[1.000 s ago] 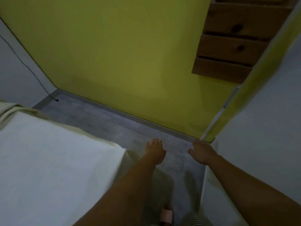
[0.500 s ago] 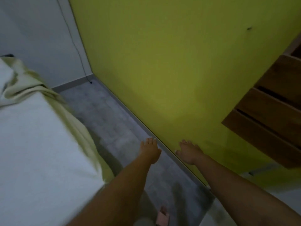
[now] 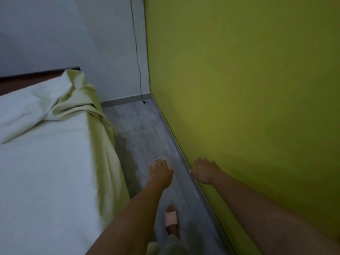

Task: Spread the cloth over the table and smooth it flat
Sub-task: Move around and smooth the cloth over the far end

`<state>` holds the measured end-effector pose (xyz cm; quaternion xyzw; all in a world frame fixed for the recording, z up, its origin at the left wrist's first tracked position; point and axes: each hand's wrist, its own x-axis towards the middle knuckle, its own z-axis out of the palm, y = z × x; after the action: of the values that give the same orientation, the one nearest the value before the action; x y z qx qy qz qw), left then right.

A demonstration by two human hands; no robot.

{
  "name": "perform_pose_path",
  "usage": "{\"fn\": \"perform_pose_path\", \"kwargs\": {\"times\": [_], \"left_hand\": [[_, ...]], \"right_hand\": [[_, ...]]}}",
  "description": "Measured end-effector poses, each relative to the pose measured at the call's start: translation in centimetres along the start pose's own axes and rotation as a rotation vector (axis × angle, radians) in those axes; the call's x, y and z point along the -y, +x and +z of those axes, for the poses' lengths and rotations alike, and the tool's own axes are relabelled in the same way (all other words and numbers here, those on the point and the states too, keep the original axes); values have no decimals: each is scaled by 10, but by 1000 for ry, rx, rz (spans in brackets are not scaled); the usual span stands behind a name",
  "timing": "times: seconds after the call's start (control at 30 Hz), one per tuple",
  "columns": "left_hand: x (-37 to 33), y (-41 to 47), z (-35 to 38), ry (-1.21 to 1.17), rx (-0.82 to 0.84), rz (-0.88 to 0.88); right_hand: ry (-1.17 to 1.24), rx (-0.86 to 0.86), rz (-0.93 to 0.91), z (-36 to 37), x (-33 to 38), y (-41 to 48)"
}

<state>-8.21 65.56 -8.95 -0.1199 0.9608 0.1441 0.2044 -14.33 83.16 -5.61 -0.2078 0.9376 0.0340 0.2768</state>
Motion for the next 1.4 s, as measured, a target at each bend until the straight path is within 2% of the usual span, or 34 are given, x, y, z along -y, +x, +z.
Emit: {"fn": "perform_pose_path", "kwargs": {"times": [0.2,0.47,0.77,0.87,1.03,1.17,1.4], "left_hand": [[18,113,-56,-77,-36,-115],[67,237,-149,-39,-71,-231],[155,347,-223,-166,-171,-534],[187,367,-255,-177,-219,-637],[243,389,-300,-150,-401,-875],[289,390,-316,-110,-469,-1022],[389,409,-329,-230,-503,-1219]], "right_hand": [[-98,1,-96,-81,4,127],[-112,-15,-193,-186,28,276],[-245,-4,-415,-283,83,449],[-274,-9,-510,-309,112,494],[-306,-43,-637,-357,181,563],[-285,-26,-791,-368,255,596],[-256,-104,-965,-384,393,646]]}}
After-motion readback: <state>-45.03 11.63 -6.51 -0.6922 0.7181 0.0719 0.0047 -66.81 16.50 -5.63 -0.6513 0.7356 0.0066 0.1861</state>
